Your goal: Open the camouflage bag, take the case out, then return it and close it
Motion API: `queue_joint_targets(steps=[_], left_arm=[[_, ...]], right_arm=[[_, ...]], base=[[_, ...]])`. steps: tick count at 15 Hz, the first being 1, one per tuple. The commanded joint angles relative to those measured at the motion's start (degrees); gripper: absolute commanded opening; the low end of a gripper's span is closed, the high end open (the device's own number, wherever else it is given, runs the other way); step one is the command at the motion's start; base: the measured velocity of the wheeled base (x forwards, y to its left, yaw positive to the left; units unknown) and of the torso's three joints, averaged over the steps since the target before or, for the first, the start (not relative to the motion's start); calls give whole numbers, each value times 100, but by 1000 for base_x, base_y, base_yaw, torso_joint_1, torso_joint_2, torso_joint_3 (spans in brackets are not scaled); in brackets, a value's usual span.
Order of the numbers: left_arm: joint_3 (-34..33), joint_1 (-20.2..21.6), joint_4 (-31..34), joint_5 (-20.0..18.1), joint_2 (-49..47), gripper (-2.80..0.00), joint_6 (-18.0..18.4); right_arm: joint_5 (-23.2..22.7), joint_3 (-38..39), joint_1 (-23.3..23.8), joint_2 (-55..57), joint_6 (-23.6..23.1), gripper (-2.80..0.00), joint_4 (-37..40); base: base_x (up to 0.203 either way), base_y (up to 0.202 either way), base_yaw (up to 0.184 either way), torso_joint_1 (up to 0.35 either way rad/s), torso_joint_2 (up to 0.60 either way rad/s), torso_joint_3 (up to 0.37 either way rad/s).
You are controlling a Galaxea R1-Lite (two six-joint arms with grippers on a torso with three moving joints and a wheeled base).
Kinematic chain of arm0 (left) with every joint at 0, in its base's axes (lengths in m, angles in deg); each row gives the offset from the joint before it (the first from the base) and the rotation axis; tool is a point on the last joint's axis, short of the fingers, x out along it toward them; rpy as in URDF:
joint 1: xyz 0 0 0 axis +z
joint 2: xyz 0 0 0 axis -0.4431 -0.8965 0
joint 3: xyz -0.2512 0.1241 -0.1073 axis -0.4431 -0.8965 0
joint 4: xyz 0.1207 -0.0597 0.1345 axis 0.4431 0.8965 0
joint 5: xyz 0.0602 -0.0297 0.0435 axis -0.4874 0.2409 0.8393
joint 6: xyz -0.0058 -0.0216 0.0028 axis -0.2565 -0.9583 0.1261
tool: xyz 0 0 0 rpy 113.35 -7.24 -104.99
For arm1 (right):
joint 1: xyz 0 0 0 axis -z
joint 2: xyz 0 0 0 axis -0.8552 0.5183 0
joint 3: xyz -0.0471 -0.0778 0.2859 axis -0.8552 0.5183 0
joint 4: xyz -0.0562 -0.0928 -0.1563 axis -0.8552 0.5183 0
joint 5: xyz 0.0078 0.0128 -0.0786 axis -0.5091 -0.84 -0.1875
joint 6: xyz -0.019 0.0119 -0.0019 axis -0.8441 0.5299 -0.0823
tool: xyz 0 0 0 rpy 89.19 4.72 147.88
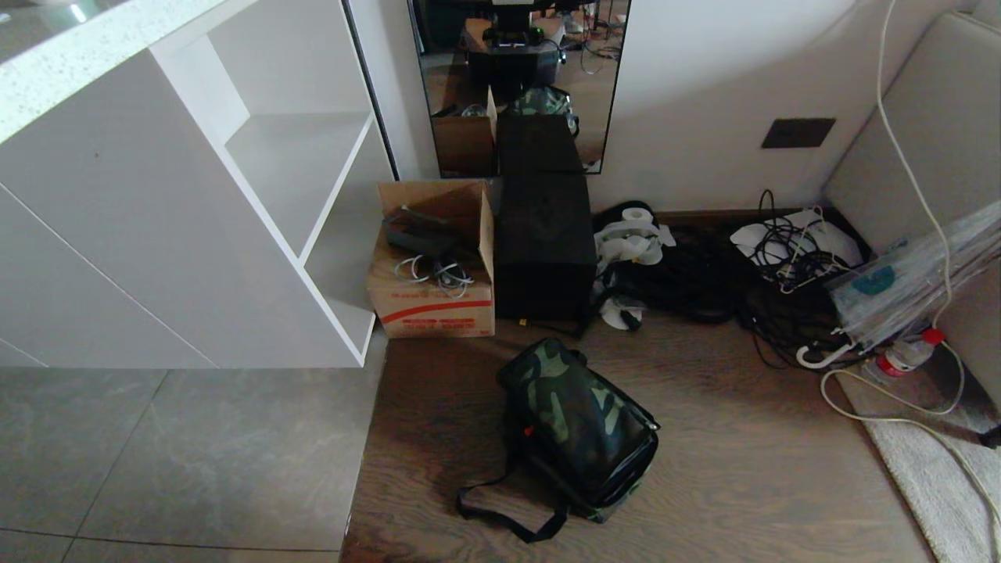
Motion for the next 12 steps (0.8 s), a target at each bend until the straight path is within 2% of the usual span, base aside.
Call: queue_joint_targets(steps=[1, 12], left_arm=[[-53, 1, -6, 3, 2, -280, -4], [-61, 1, 2, 3, 2, -280, -13]], right_arm=[[1, 0, -2, 13, 30, -280, 7], [-7, 9, -2, 13, -38, -280, -2]], base=[[0, 0, 0, -6, -3, 203], [0, 0, 0, 2, 2, 204]])
